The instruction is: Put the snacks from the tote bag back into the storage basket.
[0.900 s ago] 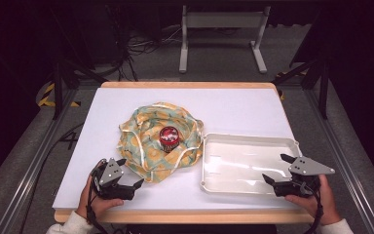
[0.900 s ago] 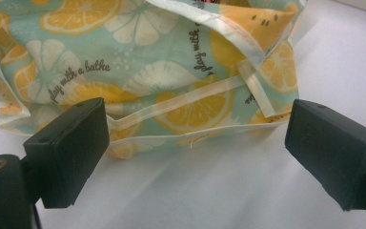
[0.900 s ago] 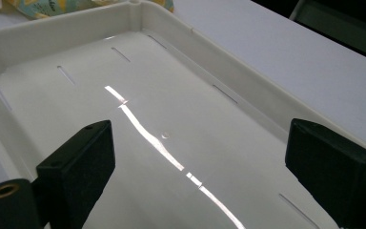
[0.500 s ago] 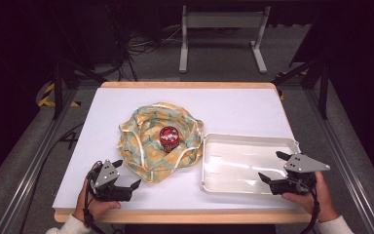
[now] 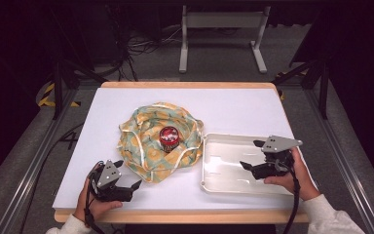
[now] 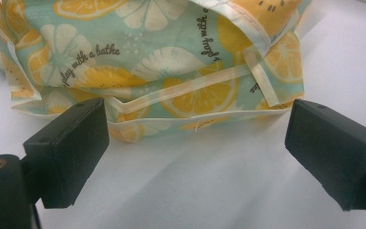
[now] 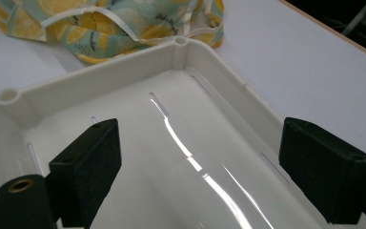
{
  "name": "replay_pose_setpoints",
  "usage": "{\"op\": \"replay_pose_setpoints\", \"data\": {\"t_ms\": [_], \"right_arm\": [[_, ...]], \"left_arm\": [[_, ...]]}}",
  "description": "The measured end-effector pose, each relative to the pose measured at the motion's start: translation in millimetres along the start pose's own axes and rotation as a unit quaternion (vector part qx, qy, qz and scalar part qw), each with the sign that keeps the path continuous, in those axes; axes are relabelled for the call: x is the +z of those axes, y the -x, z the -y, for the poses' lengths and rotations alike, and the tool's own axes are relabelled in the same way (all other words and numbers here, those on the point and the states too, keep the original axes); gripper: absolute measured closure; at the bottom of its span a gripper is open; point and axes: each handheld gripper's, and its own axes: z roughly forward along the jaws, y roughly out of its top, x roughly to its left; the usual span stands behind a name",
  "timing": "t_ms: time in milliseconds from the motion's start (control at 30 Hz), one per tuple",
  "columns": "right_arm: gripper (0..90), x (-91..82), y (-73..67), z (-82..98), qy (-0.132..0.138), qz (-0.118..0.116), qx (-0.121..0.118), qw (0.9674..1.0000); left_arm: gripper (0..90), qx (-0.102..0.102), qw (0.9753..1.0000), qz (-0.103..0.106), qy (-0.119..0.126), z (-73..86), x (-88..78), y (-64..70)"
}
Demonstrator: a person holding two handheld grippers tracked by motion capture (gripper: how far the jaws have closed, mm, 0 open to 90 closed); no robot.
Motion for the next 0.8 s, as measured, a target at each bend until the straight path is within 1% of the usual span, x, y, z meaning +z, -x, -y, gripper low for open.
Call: {"op": "replay_pose_setpoints", "data": {"t_ms": [33, 100, 167, 200, 233, 267, 333, 400, 467, 533, 600, 667, 767, 800], "right_arm": [[14.6, 3.1, -0.2, -3.0, -0.002, -0.008, -0.001, 1.0000], [15.4, 8.4, -2.6, -9.6, 0.001, -0.003, -0.008, 1.0000], [15.5, 12.5, -4.4, -15.3, 0.002, -0.013, -0.012, 0.9998], [15.4, 14.8, -5.8, -18.6, -0.001, -0.014, -0.016, 0.9998], [15.4, 17.5, -7.1, -22.3, -0.002, -0.014, -0.020, 0.9997], [15.4, 19.6, -7.8, -25.2, -0.002, -0.022, -0.021, 0.9995], [15.4, 25.0, -8.8, -32.3, -0.012, -0.022, -0.035, 0.9991], [15.6, 29.0, -7.4, -38.6, -0.015, -0.031, -0.039, 0.9986], [15.7, 32.9, -6.6, -45.5, -0.023, -0.030, -0.047, 0.9982], [15.7, 35.6, -5.4, -50.4, -0.029, -0.039, -0.046, 0.9978], [15.9, 38.4, -4.1, -55.9, -0.032, -0.036, -0.053, 0.9974], [16.1, 41.2, -2.4, -61.6, -0.033, -0.046, -0.051, 0.9971], [16.1, 43.2, -2.3, -67.2, -0.038, -0.042, -0.055, 0.9969], [16.5, 45.7, -2.7, -72.3, -0.043, -0.044, -0.061, 0.9962]], "left_arm": [[8.1, 0.000, 1.0000, -0.001, 0.001, 0.2, 0.3, 0.0], [8.1, 0.003, 1.0000, -0.003, -0.002, 0.0, 0.2, 0.4], [8.2, 0.009, 0.9999, -0.004, -0.006, -0.1, 0.6, 1.4], [8.3, 0.010, 0.9999, -0.006, -0.008, -0.2, 0.8, 1.8], [8.3, 0.009, 0.9999, -0.004, -0.009, -0.1, 0.9, 1.8], [8.3, 0.009, 0.9999, -0.003, -0.008, -0.2, 1.0, 1.6], [8.3, 0.007, 1.0000, -0.003, -0.005, -0.5, 1.1, 1.6], [8.3, 0.008, 0.9999, -0.003, -0.006, -0.6, 1.2, 1.8], [8.3, 0.010, 0.9999, -0.003, -0.008, -0.4, 1.3, 1.4], [8.6, 0.007, 0.9999, -0.004, -0.007, -0.2, 1.3, 1.2], [8.8, 0.009, 0.9999, -0.005, -0.005, -0.5, 1.1, 1.4], [8.9, 0.009, 0.9999, -0.005, -0.005, -0.7, 1.0, 1.6], [8.9, 0.009, 0.9999, -0.005, -0.005, -0.7, 0.9, 1.5], [8.9, 0.009, 0.9999, -0.005, -0.005, -0.7, 0.9, 1.4]]}}
